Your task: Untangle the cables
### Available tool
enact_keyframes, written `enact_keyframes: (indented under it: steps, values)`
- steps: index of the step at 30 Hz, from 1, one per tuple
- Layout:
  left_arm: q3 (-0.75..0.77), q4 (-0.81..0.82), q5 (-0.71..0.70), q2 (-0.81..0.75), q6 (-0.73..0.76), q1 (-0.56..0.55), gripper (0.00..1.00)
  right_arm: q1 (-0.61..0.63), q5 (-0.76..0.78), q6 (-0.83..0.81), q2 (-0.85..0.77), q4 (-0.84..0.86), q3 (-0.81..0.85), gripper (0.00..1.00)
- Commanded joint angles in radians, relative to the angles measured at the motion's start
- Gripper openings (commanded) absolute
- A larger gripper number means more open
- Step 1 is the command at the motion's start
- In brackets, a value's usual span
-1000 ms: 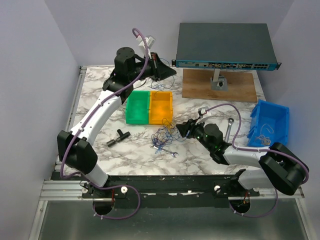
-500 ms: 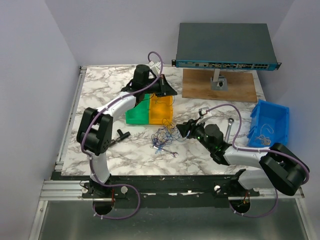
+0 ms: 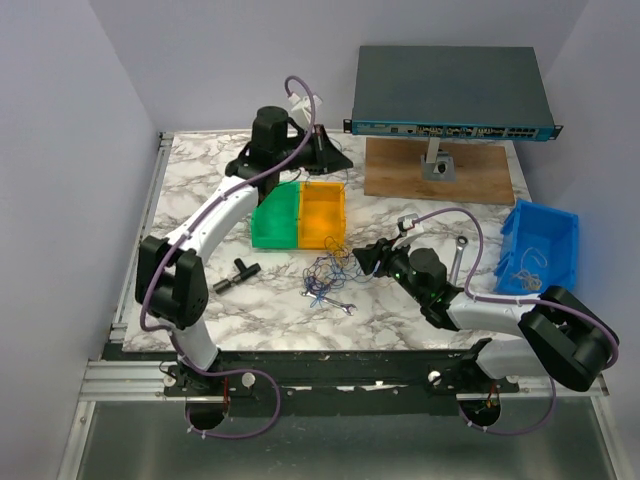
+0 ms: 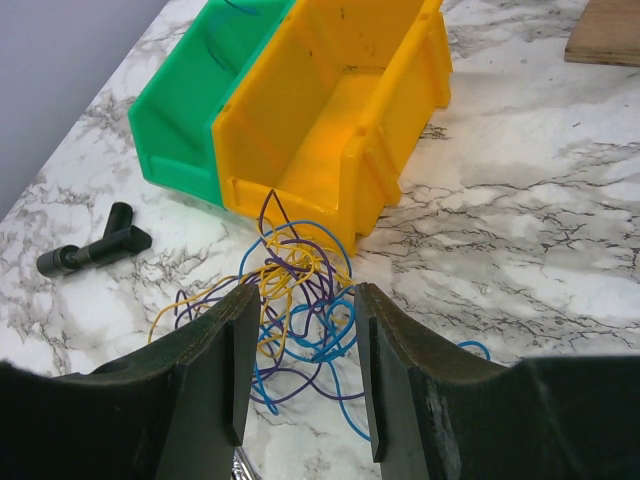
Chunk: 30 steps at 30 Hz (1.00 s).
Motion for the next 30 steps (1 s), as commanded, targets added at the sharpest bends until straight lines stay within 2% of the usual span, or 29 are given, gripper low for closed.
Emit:
enact_keyframes:
  steps: [1, 7, 14, 21, 26, 30]
  values:
    - [0.108, -0.090, -0.028, -0.095, 0.058, 0.000, 0.00, 0.005, 0.023, -0.019, -0.008, 0.033, -0.006, 0.50]
    - [0.118, -0.059, 0.006, -0.105, 0.016, -0.010, 0.00, 0.005, 0.031, -0.021, -0.017, 0.032, -0.013, 0.50]
    - [0.023, 0.116, 0.057, -0.039, -0.093, -0.042, 0.00, 0.005, 0.032, -0.022, -0.018, 0.033, -0.013, 0.50]
    - [0.007, 0.216, 0.072, 0.042, -0.154, -0.066, 0.00, 0.005, 0.033, -0.025, -0.018, 0.031, -0.011, 0.50]
    - [-0.013, 0.220, 0.058, 0.068, -0.144, -0.062, 0.00, 0.005, 0.035, -0.024, -0.021, 0.030, -0.011, 0.50]
    - [-0.102, 0.255, 0.022, 0.058, -0.147, -0.042, 0.00, 0.004, 0.040, -0.024, -0.024, 0.028, -0.012, 0.50]
